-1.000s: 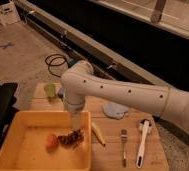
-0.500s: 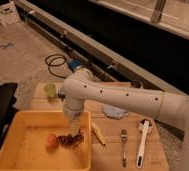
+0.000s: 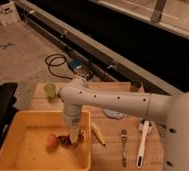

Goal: Place grapes in metal cup

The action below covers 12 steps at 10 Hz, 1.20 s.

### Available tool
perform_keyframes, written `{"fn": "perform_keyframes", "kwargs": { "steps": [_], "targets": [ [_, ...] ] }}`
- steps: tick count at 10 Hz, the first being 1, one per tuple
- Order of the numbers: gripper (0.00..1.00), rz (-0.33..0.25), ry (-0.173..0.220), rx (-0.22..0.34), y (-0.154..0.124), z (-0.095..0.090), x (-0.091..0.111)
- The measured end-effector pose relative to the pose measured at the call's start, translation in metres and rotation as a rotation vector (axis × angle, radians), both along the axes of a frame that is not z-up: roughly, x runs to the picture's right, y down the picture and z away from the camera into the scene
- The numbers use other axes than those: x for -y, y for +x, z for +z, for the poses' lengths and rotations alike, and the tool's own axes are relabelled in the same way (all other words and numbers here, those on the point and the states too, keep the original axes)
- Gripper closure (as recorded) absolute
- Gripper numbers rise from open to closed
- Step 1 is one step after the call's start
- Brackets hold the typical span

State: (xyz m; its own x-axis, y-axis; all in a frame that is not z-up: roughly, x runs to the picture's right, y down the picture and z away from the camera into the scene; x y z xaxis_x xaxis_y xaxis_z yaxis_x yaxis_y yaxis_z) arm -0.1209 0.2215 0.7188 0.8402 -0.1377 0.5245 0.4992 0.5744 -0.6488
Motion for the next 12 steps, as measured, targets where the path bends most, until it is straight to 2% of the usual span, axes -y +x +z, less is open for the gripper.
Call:
{"fn": "perform_keyframes", "kwargs": {
  "steps": [3,4,7,12],
  "targets": [
    [0.31,-0.033,-0.05,0.001,-0.005,0.007,-0.025],
    [0.31,-0.041,-0.052,0.003,-0.006,0.008,-0.031],
    [0.31,-0.032,-0.055,0.014,-0.012,0.015,-0.04],
    [0.33,-0.019,-0.116,0.005,-0.013,0.035,-0.055]
  ]
}}
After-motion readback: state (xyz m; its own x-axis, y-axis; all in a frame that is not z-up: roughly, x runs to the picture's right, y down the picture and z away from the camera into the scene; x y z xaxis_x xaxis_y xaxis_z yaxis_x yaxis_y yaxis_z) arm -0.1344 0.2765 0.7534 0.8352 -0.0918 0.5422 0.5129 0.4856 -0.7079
